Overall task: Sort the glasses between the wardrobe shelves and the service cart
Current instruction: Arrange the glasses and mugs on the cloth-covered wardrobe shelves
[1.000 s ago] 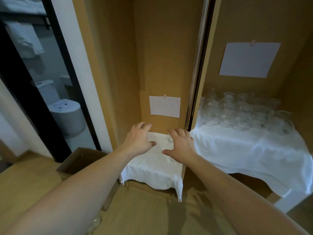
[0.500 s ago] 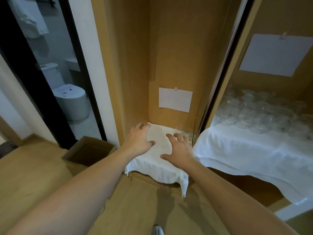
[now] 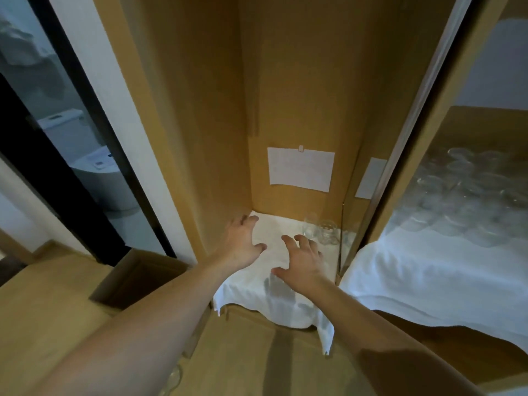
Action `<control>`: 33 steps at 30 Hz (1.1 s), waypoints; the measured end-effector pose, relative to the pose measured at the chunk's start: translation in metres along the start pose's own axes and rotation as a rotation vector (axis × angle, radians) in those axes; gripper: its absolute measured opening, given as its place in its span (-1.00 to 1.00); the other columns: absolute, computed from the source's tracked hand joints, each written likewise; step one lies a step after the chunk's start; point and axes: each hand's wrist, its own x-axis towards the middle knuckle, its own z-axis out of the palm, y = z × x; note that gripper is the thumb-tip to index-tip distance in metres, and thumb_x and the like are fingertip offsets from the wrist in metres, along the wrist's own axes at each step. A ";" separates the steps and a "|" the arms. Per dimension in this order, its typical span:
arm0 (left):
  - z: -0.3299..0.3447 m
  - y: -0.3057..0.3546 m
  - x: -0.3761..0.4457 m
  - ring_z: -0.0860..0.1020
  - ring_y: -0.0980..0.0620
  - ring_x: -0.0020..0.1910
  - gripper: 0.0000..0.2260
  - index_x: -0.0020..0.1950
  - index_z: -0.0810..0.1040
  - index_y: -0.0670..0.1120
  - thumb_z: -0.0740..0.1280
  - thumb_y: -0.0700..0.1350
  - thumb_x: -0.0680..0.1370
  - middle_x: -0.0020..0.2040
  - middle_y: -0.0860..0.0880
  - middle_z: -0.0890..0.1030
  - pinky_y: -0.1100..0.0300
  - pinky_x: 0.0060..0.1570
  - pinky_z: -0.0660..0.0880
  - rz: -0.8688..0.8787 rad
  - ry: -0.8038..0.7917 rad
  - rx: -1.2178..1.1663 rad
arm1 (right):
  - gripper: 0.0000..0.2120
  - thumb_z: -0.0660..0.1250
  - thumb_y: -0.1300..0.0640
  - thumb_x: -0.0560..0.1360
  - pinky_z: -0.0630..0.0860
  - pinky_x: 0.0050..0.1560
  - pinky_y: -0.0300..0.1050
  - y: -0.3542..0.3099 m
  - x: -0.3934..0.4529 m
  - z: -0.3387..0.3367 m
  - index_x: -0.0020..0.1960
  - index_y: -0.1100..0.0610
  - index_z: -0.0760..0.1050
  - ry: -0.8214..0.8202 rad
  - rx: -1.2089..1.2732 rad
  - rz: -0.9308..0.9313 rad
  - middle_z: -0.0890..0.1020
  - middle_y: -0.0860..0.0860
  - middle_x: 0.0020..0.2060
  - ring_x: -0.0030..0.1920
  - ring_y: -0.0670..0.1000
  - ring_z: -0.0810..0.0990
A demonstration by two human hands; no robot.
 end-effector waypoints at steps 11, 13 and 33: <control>0.048 -0.011 0.102 0.23 -0.16 0.50 -0.32 0.57 0.27 -0.02 0.44 0.11 0.52 0.54 -0.11 0.28 -0.08 0.40 0.35 0.088 -0.183 -0.013 | -0.24 0.38 -0.23 0.48 0.35 0.36 0.14 0.026 0.081 0.014 0.57 -0.04 0.19 -0.019 0.018 0.139 0.31 0.11 0.49 0.45 0.20 0.29; 0.053 -0.018 0.125 0.26 -0.17 0.49 -0.33 0.56 0.28 -0.03 0.43 0.10 0.52 0.53 -0.12 0.30 -0.07 0.39 0.36 0.119 -0.210 0.004 | -0.23 0.39 -0.22 0.47 0.35 0.37 0.11 0.026 0.097 0.019 0.57 -0.03 0.19 -0.033 0.015 0.172 0.30 0.10 0.50 0.46 0.18 0.28; 0.134 -0.052 0.317 0.30 -0.13 0.50 -0.25 0.62 0.16 -0.05 0.43 0.11 0.54 0.53 -0.12 0.34 0.02 0.42 0.29 0.183 -0.407 -0.135 | -0.25 0.39 -0.21 0.51 0.34 0.37 0.06 0.046 0.221 0.099 0.57 -0.01 0.17 -0.088 0.242 0.690 0.29 0.07 0.49 0.45 0.16 0.30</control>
